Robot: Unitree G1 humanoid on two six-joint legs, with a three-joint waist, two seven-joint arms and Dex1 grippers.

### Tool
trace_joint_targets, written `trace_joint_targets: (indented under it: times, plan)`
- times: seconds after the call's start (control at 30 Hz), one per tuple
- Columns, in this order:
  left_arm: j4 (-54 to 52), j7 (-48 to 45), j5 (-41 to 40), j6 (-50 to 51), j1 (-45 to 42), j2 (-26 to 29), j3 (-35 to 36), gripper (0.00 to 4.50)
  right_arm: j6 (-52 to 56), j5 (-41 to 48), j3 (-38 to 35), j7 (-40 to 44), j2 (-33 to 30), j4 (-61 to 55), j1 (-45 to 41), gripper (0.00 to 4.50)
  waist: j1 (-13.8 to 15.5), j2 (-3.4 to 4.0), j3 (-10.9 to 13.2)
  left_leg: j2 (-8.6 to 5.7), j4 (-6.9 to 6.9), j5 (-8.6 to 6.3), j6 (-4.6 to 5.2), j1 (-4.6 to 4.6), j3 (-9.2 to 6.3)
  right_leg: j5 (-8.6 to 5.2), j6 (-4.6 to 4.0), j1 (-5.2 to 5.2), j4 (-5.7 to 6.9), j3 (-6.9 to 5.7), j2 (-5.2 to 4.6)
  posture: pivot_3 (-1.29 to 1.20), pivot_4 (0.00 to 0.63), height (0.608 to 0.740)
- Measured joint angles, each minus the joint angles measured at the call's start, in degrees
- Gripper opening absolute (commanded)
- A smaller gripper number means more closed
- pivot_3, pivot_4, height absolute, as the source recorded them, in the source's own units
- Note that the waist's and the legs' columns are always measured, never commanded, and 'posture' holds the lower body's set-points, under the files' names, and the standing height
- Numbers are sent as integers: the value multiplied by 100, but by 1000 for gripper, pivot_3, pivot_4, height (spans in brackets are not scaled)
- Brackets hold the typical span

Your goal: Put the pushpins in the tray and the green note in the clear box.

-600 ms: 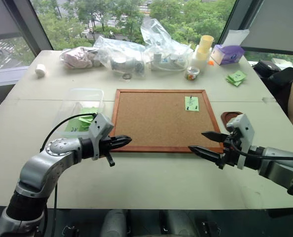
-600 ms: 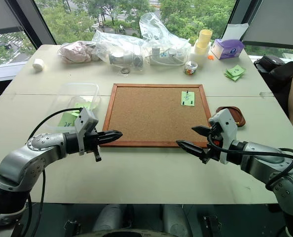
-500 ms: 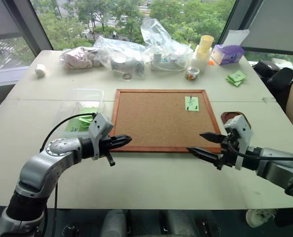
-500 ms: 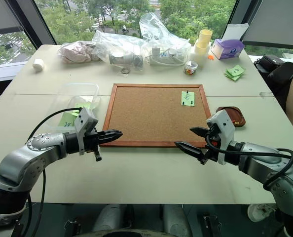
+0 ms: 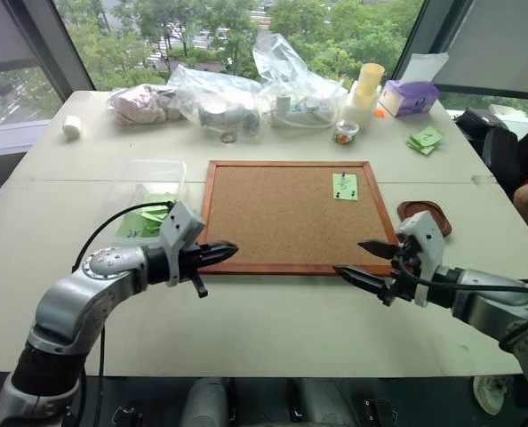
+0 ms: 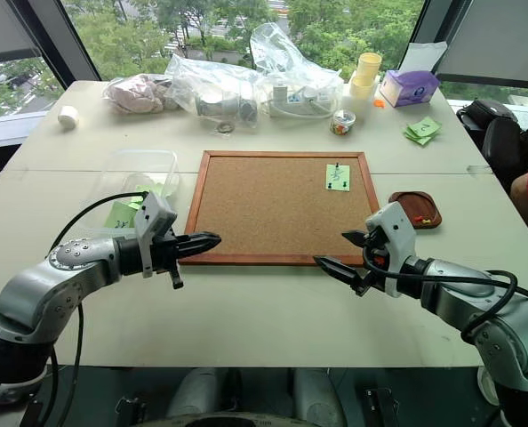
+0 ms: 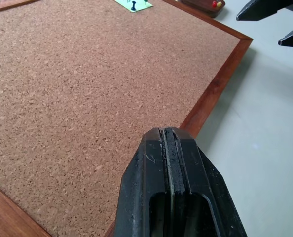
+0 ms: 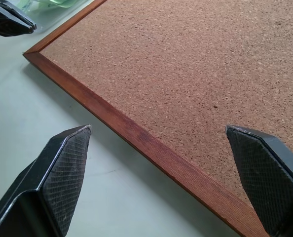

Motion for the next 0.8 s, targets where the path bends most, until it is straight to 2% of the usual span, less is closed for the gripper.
trace_joint_targets:
  times: [0.17, 0.27, 0.37, 0.5, 0.57, 0.67, 0.8]
  plan:
    - [409, -8, 477, -267, -485, 33, -264, 0, 220, 111, -3, -178, 109, 377, -477, 4483, 1, -1, 0, -4, 2, 0, 1, 0, 1, 0, 0, 0, 0, 0, 2, 0, 150, 738]
    - [798, -181, 711, -461, -1014, -36, -523, 0, 84, -258, 143, -286, 158, 796, -868, 4483, 10, -1, -1, -11, 2, 1, -1, 0, 4, 0, -1, 0, 0, -1, 3, 0, 150, 738]
    - [1492, -501, 1170, -770, -1620, -203, -1162, 0, -477, -1052, 656, -368, 438, 1773, -1708, 4483, -19, -1, -1, -16, 5, 6, -10, 3, 11, 1, 0, 0, 0, 1, 7, 0, 150, 738]
    - [2363, -651, 1773, -1139, -1907, -472, -1776, 0, -1051, -1772, 1006, -324, 730, 3082, -2602, 4483, -29, 1, 0, -11, -2, 12, -21, -6, 16, 1, 0, -17, 4, 3, 15, 0, 150, 738]
    - [2688, -698, 1936, -1260, -1975, -574, -1851, 0, -1270, -1982, 1092, -206, 858, 3574, -2848, 4483, -22, 2, 0, -8, -3, 13, -21, -7, 16, 0, -1, -19, 5, 2, 16, 0, 150, 738]
    - [3183, -718, 2163, -1374, -2239, -894, -1889, 0, -1787, -2486, 1348, -45, 1137, 4942, -3667, 4483, -30, 6, 3, -11, 6, 14, -23, -8, 29, 1, 1, -20, 9, 4, 7, 0, 150, 738]
    - [3234, -771, 2360, -1378, -2304, -972, -1973, 0, -2500, -3040, 1466, 125, 1344, 6503, -4649, 4483, -20, 7, 3, -11, 6, 14, -24, -5, 29, 1, 1, -17, 15, 3, 5, 0, 150, 738]
